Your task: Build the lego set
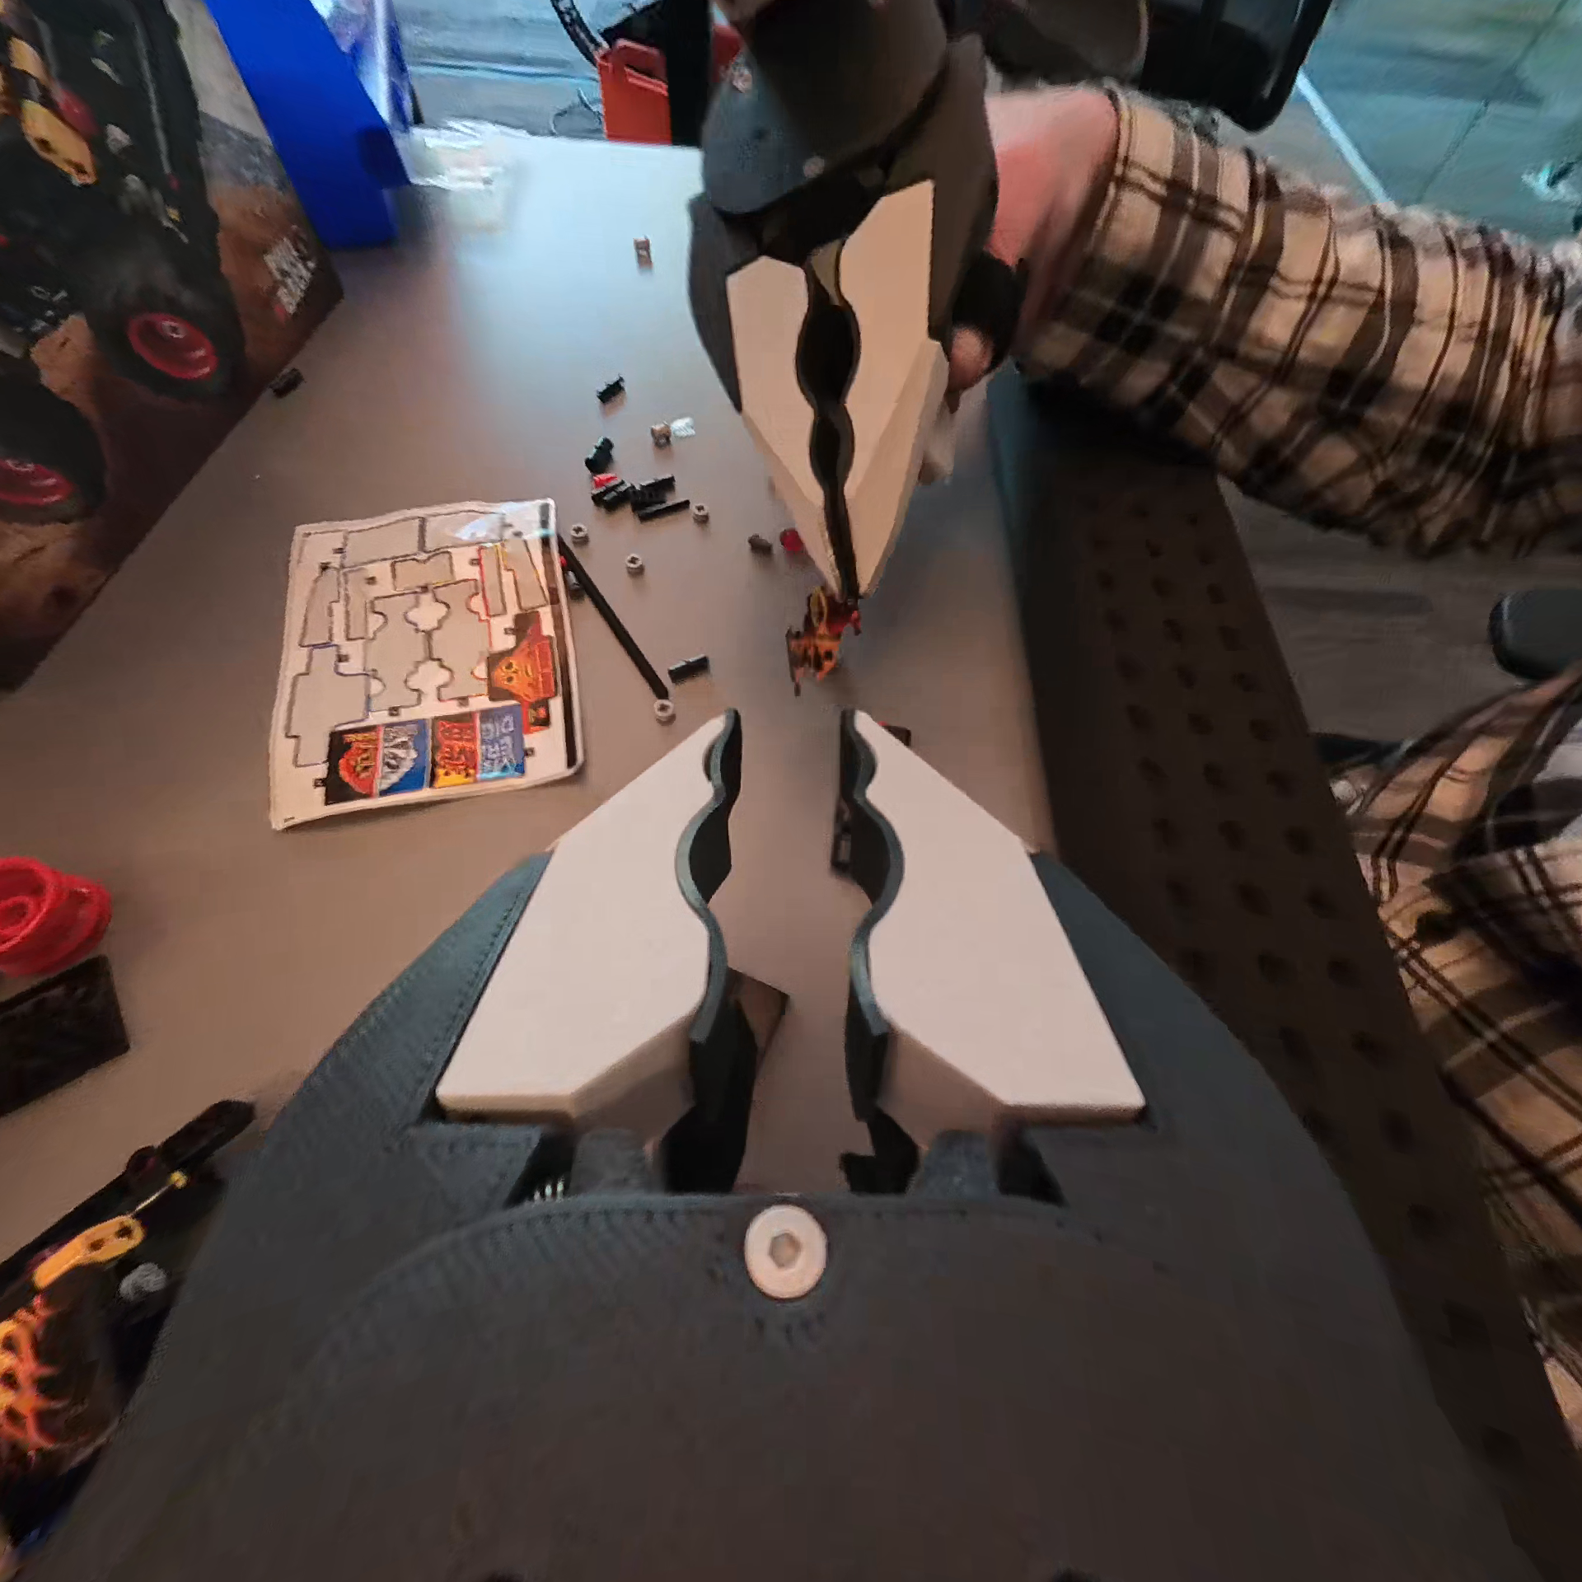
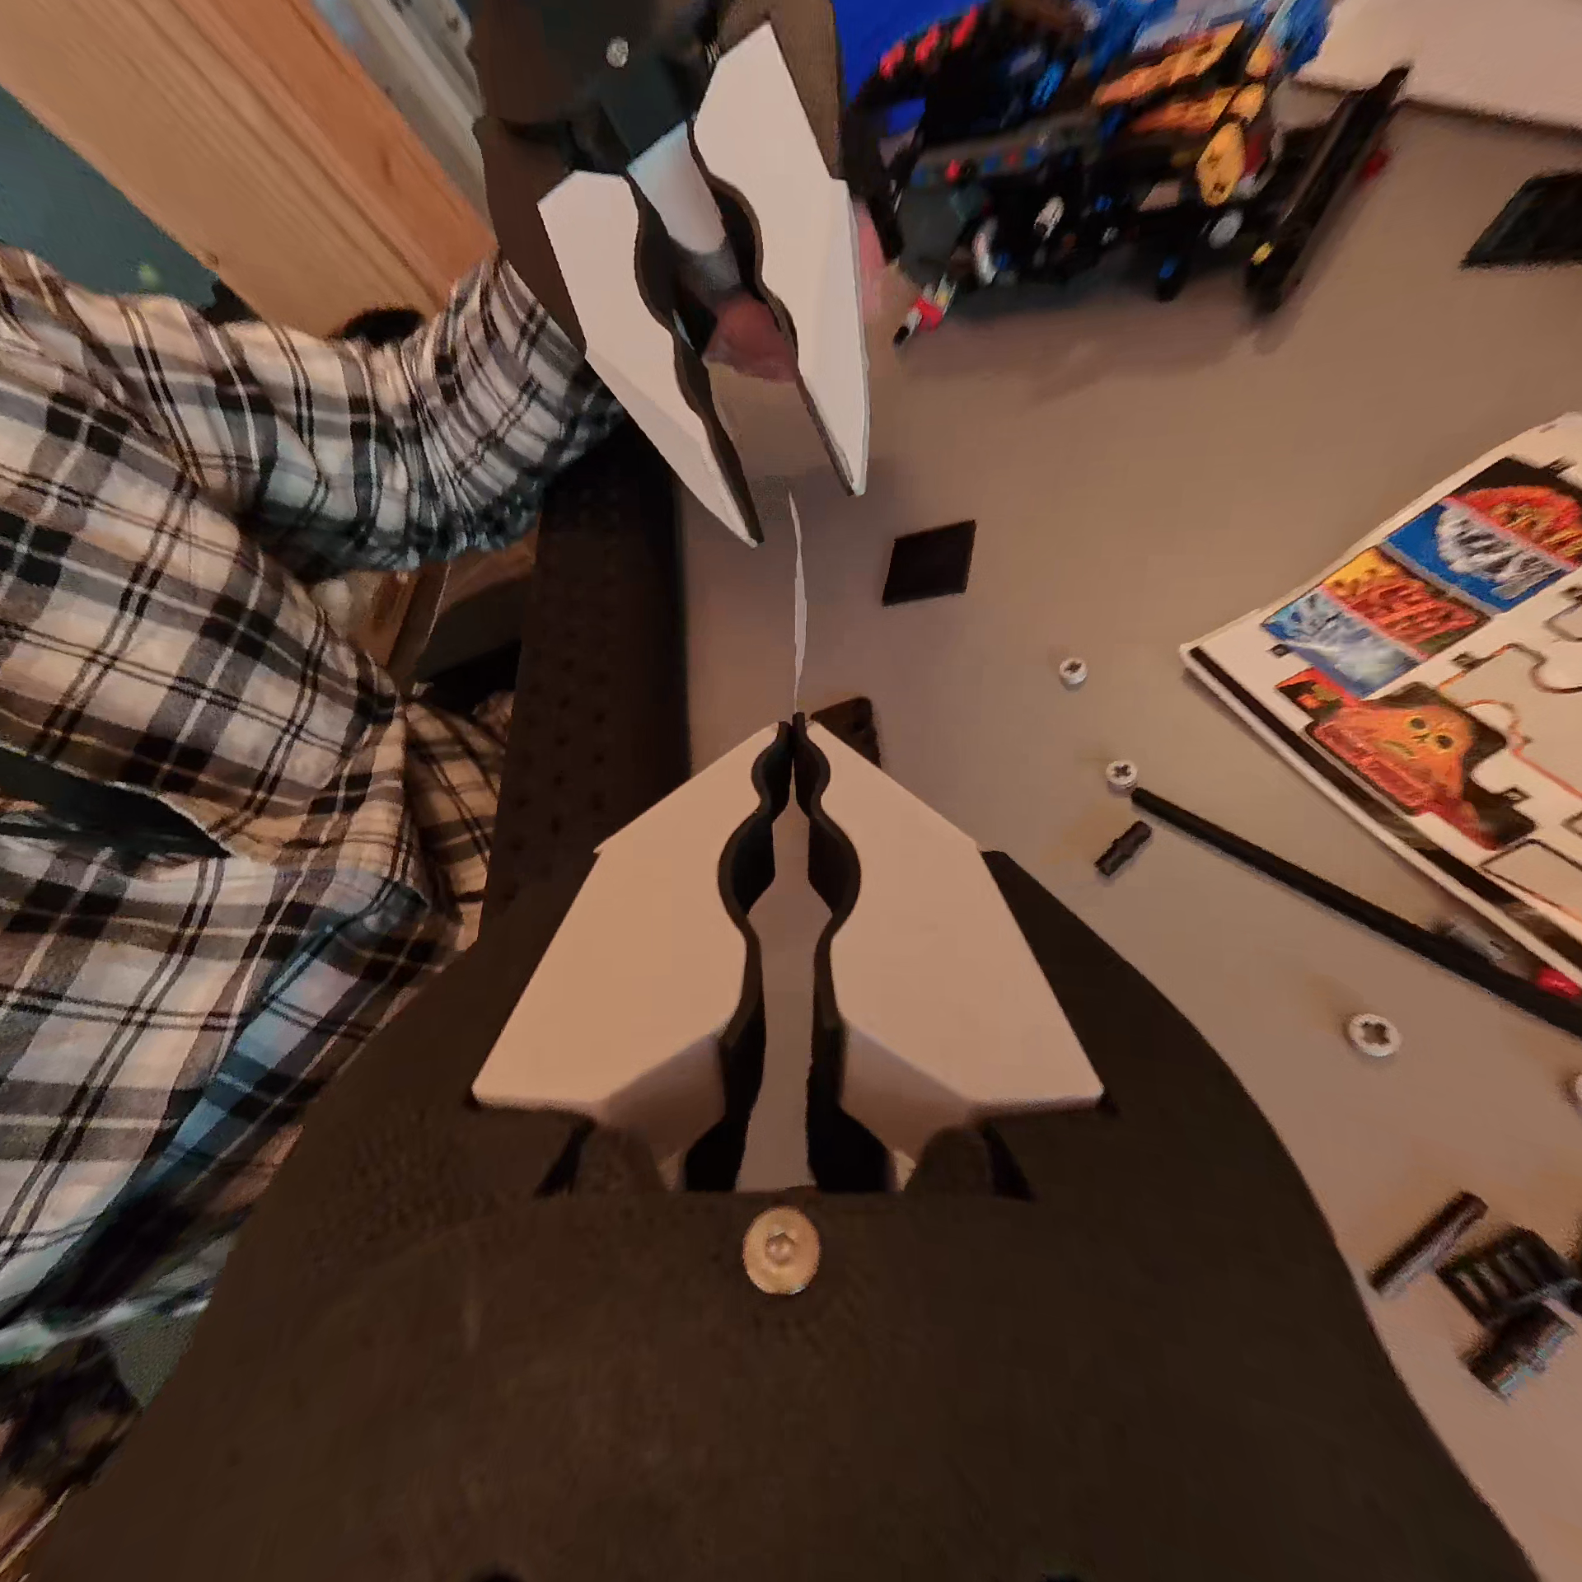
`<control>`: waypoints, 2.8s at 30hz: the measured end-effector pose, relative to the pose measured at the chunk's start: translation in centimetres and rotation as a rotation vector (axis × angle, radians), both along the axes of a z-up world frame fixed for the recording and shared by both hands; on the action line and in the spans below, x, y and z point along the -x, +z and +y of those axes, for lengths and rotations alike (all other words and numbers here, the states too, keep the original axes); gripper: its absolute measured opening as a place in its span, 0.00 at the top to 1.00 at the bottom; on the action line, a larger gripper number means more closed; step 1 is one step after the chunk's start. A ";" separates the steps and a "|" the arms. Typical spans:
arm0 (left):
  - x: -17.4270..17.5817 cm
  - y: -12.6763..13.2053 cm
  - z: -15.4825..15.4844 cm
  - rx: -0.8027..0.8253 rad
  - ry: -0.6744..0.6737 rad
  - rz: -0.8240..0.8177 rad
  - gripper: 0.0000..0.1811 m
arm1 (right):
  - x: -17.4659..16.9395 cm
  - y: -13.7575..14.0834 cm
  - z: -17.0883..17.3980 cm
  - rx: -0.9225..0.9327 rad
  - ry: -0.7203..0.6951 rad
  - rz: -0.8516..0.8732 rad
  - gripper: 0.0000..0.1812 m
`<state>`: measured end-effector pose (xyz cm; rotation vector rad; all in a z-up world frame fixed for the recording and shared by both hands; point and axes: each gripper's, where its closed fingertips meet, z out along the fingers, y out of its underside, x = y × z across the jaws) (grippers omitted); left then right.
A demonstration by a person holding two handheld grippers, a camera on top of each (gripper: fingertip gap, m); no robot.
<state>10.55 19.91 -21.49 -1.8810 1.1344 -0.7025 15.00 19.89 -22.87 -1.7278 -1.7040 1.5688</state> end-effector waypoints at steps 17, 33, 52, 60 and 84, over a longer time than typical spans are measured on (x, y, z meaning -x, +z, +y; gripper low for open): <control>-0.9 -8.3 -2.6 0.091 -0.141 0.305 0.79 | -0.6 -3.6 -1.8 0.036 0.277 -0.316 1.00; -1.4 -8.5 -2.4 0.048 -0.157 0.314 0.84 | -0.7 -5.5 -1.8 0.076 0.330 -0.465 1.00; -1.6 -8.4 -2.9 0.065 -0.187 0.302 0.78 | -0.8 -4.8 -1.8 0.171 0.317 -0.413 1.00; -1.6 -8.4 -2.6 0.042 -0.184 0.310 0.80 | -1.1 -5.1 -2.2 0.176 0.335 -0.439 1.00; -1.8 -8.3 -2.7 0.026 -0.194 0.314 0.86 | -0.6 -6.0 -1.7 0.170 0.327 -0.475 1.00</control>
